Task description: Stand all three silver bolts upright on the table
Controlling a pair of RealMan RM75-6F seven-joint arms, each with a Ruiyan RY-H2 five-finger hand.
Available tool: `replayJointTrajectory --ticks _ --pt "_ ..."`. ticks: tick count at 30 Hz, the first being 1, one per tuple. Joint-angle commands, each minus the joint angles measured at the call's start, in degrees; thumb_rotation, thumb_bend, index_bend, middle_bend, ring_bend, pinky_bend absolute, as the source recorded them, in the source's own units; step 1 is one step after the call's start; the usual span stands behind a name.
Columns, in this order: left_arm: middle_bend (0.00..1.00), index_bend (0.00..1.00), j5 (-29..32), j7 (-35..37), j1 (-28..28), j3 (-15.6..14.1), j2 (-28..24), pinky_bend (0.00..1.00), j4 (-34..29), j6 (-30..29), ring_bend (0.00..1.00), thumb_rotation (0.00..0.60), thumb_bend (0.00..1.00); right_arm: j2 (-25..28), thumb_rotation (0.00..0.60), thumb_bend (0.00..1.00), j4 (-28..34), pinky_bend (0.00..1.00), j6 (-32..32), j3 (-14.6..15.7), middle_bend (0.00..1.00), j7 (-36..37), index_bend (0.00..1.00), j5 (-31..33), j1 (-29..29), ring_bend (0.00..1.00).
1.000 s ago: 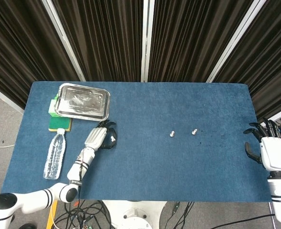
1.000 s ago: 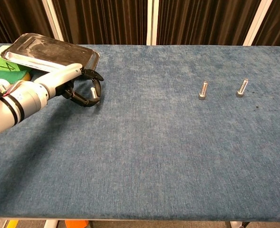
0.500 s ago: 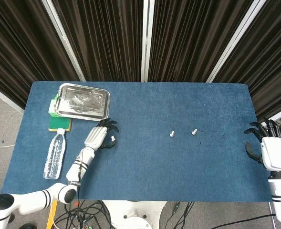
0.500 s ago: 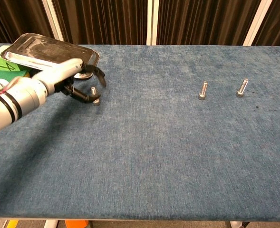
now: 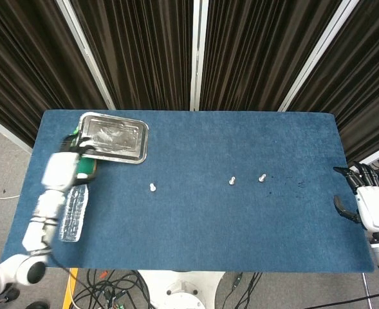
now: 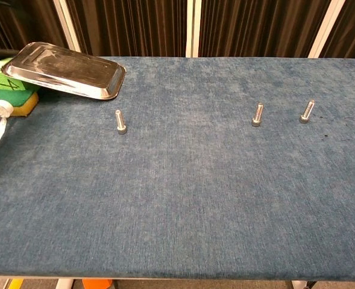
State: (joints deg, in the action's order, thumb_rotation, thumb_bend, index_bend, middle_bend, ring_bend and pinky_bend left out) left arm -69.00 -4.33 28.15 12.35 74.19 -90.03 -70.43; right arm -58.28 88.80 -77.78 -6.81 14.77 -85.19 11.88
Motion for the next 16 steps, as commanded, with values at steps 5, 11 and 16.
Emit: replayJointTrajectory --ticks 5,11,16 --pt "0.15 0.30 -4.9 -1.7 -12.0 -7.6 -6.7 0.00 -2.8 -12.0 0.02 0.600 0.25 -2.4 0.600 0.34 -1.5 0.00 -4.1 1.4 0.16 -1.0 0.13 -1.6 -2.3 0.00" --pt "0.15 0.30 -9.0 -1.2 -18.8 -11.3 -7.1 0.00 -3.8 -19.8 0.02 0.600 0.25 -3.5 0.600 0.35 -0.3 0.00 -7.5 2.5 0.16 -2.8 0.13 -2.3 -4.7 0.00" --pt "0.15 0.30 -10.9 -0.4 -22.9 -13.4 -7.7 0.00 -5.0 -23.2 0.02 0.600 0.25 -3.7 0.600 0.35 0.5 0.00 -8.5 3.3 0.16 -3.1 0.13 -2.8 -5.9 0.00"
